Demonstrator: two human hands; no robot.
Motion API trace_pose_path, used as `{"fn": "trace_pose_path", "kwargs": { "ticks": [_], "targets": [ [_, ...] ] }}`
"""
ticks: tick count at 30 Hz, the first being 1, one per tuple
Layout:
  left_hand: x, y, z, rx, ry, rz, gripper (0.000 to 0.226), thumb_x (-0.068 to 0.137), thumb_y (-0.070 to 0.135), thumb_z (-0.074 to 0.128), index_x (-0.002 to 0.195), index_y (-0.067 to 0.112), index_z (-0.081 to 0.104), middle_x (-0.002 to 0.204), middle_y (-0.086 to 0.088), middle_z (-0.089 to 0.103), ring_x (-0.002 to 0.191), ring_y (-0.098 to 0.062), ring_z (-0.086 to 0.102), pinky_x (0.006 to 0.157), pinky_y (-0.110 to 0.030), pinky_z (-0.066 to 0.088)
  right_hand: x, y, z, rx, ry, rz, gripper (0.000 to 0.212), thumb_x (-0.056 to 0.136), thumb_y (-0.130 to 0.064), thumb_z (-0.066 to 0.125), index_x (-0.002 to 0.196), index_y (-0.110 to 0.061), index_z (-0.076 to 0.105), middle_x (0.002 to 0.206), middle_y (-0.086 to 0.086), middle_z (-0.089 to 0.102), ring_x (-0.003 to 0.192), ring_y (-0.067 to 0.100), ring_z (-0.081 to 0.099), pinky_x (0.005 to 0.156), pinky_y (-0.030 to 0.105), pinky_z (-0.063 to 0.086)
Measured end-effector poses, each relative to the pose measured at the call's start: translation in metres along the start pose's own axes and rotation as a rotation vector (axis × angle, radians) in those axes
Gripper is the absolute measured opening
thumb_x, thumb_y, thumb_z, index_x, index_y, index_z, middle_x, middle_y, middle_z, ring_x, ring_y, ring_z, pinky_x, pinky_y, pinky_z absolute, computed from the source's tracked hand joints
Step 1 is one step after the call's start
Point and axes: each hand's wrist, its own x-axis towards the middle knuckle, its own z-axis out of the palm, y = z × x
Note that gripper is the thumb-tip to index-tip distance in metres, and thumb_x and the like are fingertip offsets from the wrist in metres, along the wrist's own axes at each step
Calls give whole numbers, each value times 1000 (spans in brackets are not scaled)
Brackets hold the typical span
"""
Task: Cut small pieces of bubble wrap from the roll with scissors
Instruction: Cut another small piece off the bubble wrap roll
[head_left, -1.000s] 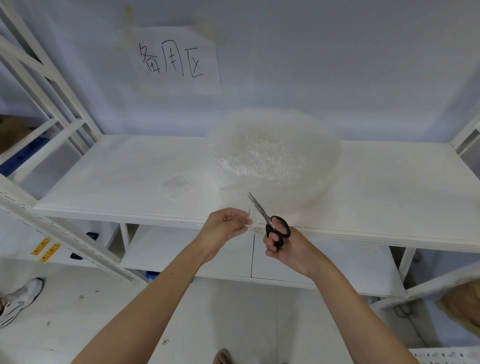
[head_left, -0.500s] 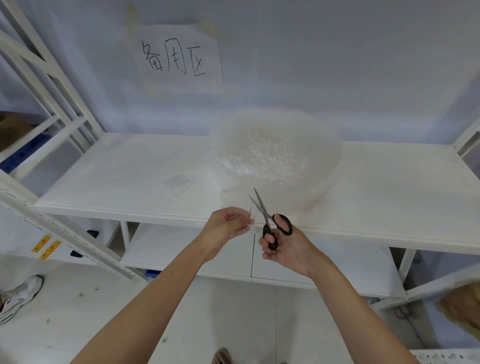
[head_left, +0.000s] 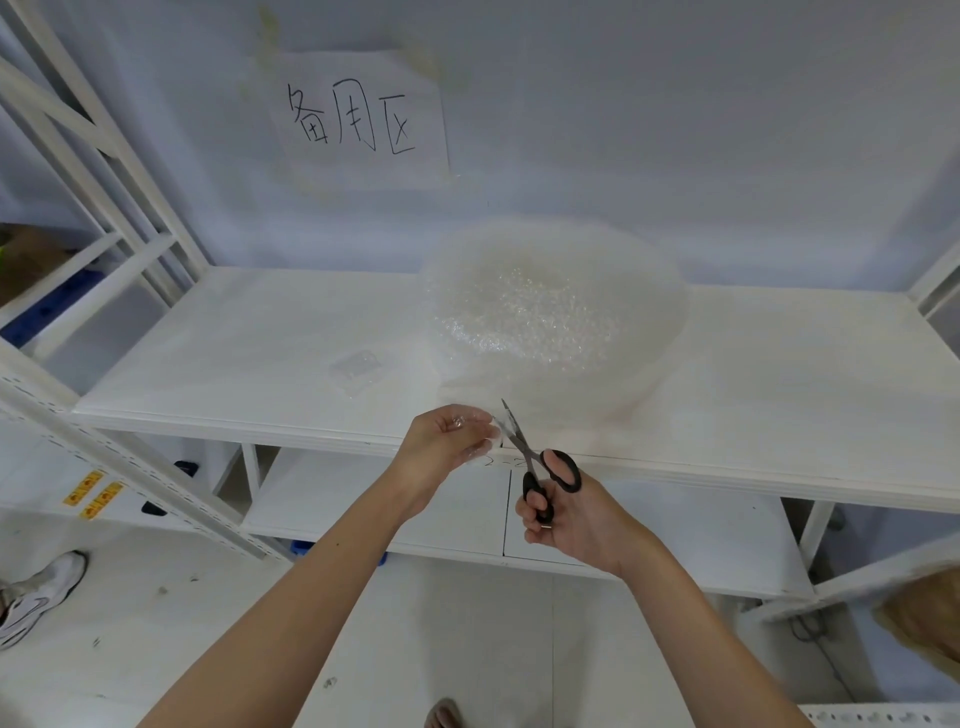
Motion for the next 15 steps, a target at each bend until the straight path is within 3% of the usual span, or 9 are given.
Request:
{"fn": "trace_pose_path", "kwargs": {
  "ticks": [4,15],
  "targets": [
    [3,-2,-3,-29,17,-16,10,86,-2,68,95,2,70,93,-18,72,88,-21,69,76,-19,55,-6,12,-6,-5,-14,9,50,77,-56,61,64,-11,45,71,9,49,61,22,43,67,32,45],
    [-3,-6,-3,0,-11,-62,9,87,-2,66,94,3,67,86,-12,74,76,-13,71,71,-17,54,8,-9,0,25,0,-18,52,74,-58,61,61,-10,48,71,8,48,61,22,43,67,32,46]
  ]
}}
